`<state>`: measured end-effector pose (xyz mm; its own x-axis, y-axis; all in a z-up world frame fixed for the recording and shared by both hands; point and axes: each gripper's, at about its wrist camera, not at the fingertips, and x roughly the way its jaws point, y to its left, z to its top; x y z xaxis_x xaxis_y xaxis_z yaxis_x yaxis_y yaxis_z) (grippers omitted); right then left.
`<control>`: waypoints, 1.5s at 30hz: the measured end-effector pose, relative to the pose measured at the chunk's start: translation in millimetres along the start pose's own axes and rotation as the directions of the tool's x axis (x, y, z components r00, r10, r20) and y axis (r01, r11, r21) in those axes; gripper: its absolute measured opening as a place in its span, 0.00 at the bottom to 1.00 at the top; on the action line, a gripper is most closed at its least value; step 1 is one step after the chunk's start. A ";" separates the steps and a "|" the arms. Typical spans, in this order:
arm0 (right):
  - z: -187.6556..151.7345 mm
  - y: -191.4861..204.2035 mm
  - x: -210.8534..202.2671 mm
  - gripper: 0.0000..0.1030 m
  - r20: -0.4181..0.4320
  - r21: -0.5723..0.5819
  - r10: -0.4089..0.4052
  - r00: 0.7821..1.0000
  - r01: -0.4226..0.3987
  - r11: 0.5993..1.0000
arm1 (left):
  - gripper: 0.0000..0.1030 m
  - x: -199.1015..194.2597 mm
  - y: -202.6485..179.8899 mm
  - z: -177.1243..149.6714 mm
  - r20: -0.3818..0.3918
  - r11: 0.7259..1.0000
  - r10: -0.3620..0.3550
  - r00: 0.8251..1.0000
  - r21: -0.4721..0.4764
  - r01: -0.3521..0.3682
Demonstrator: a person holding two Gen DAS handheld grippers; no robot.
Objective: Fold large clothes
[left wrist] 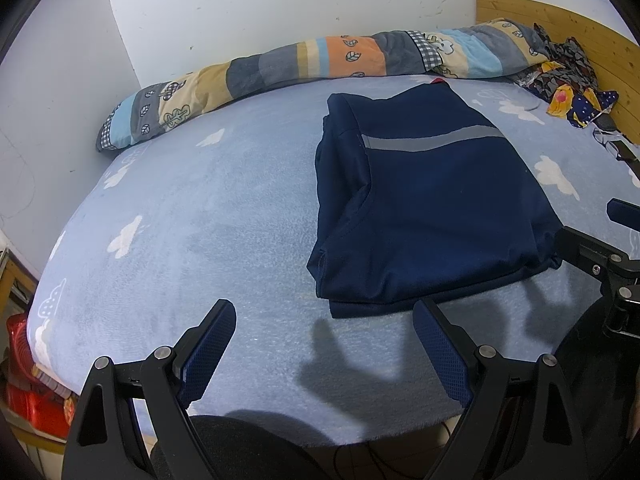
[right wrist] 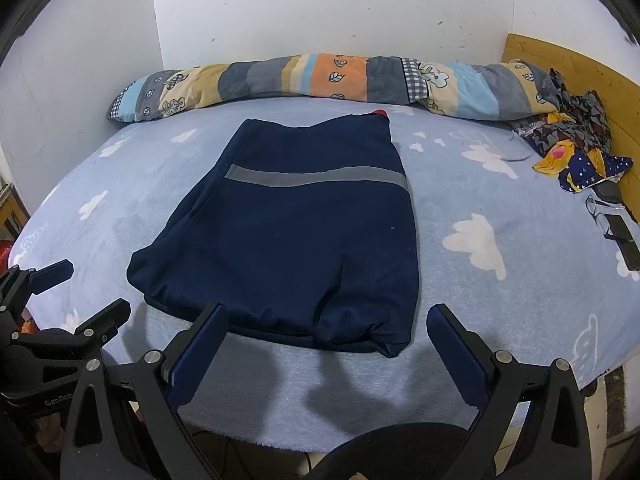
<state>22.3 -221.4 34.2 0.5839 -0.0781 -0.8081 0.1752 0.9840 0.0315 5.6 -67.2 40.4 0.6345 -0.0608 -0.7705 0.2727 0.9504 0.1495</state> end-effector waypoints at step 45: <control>0.2 -1.4 0.2 0.98 0.001 -0.002 0.002 1.000 -0.002 1.000 | 0.88 0.3 -3.8 -1.3 -0.009 1.000 0.010 1.000 0.016 -0.010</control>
<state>22.4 -222.9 34.1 0.5851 -0.0759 -0.8074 0.1722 0.9845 0.0322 3.8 -70.4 38.8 0.6310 -0.0488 -0.7743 0.2781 0.9459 0.1671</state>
